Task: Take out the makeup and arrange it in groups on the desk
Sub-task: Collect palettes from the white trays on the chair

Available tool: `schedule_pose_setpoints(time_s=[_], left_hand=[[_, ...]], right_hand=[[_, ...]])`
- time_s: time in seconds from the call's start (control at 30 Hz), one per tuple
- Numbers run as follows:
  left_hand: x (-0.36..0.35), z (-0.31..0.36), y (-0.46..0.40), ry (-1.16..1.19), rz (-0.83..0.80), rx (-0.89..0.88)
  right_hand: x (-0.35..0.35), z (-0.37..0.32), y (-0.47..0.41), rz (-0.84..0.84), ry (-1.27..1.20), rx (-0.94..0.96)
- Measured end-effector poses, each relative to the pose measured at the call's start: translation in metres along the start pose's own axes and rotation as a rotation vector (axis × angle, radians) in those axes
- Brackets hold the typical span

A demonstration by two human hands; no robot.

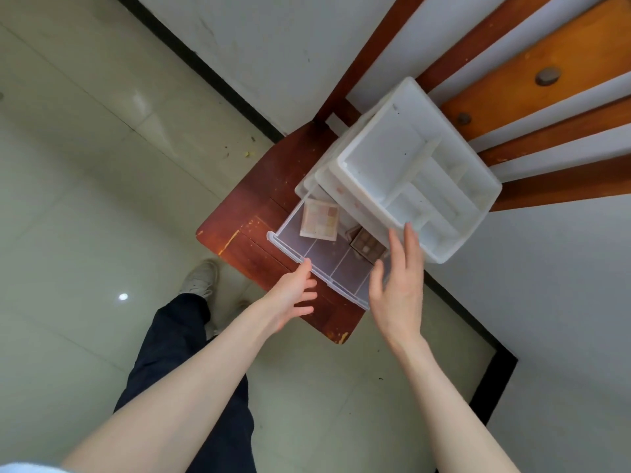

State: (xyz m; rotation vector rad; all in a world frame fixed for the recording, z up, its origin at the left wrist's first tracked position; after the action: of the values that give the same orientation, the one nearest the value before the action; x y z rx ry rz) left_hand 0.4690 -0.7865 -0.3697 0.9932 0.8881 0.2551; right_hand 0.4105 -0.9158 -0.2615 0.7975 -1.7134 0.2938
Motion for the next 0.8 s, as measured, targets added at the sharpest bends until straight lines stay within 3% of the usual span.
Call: schedule_pose_setpoints(time_s=[0.1, 0.23, 0.33, 0.43, 0.5, 0.67, 0.8], left_hand=[[0.003, 0.016, 0.006, -0.512, 0.151, -0.078], [-0.013, 0.055, 0.011, -0.763, 0.281, -0.407], [-0.031, 0.077, 0.003, -1.11, 0.296, -0.564], [-0.034, 0.082, -0.019, -1.538, 0.317, -0.458], [-0.025, 0.084, -0.031, -1.699, 0.36, -0.339], [-0.014, 0.075, -0.038, -1.853, 0.379, -0.265], [-0.022, 0.074, -0.03, -1.876, 0.411, -0.304]], right_hand=[[-0.023, 0.003, 0.019, -0.068, -0.035, 0.014], [-0.069, 0.029, 0.016, -0.422, 0.013, -0.129], [-0.081, 0.042, -0.002, -0.505, 0.047, -0.205], [-0.086, 0.046, -0.02, -0.516, 0.076, -0.23], [-0.091, 0.048, -0.026, -0.534, 0.109, -0.253], [-0.099, 0.041, -0.019, -0.575, 0.207, -0.242], [-0.092, 0.03, -0.01, -0.46, 0.203, -0.234]])
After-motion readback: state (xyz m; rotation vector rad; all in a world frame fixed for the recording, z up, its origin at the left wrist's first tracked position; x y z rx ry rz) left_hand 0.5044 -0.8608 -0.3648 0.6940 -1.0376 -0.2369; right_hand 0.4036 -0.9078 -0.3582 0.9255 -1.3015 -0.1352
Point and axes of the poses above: each hand's wrist, its own y-axis away from the middle knuckle, its own x-axis out of the back of the hand, z = x × y, the point moved 7 cm from there along -y, towards the middle knuckle, and after that the axes turned 10 degrees about -z, right-handed, at the moved point
